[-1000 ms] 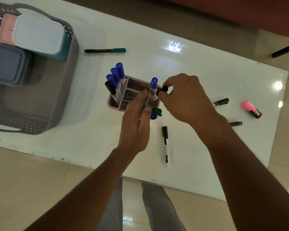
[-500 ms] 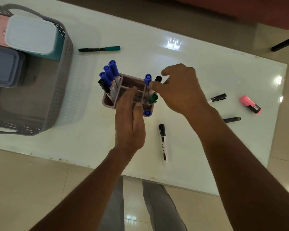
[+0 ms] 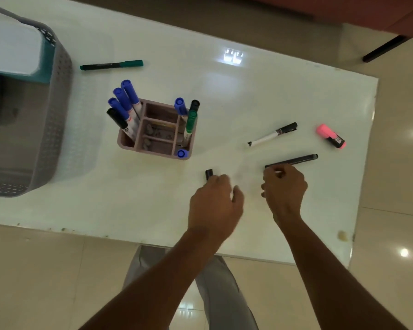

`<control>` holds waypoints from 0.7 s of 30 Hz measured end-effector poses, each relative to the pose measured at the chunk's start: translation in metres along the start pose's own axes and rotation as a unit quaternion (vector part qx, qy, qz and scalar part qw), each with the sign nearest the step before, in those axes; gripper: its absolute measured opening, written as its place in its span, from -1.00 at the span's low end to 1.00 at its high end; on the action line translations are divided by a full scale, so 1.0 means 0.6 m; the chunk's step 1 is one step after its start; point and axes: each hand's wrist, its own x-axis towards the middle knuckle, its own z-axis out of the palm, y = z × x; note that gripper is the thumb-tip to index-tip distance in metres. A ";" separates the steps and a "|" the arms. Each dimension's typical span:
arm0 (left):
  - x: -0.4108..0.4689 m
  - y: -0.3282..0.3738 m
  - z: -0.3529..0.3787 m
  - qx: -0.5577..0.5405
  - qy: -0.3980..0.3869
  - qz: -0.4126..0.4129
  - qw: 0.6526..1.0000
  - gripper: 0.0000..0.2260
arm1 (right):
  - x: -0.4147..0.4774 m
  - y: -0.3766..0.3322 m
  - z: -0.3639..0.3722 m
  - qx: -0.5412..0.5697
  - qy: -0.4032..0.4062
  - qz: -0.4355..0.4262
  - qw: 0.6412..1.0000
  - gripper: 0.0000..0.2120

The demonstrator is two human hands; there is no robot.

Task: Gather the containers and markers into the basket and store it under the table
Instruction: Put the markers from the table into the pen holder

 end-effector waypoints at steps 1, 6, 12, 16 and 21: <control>0.001 -0.013 0.014 0.031 -0.026 -0.079 0.996 -0.77 | 0.008 0.011 -0.009 0.047 0.029 0.070 0.996 -0.87; 0.001 -0.046 0.051 0.052 -0.048 -0.222 0.972 -0.64 | 0.054 0.037 -0.031 0.099 0.102 0.171 0.975 -0.64; 0.012 -0.032 0.068 0.004 -0.017 -0.117 0.993 -0.84 | 0.082 0.027 -0.025 0.000 0.088 0.048 0.995 -0.57; 0.062 0.016 0.061 -0.082 -0.015 -0.027 0.996 -0.92 | 0.094 0.024 -0.033 -0.022 0.011 0.042 0.999 -0.62; 0.155 0.083 0.055 -0.109 -0.027 0.033 0.993 -0.94 | 0.100 0.029 -0.063 0.075 -0.048 -0.050 0.995 -0.79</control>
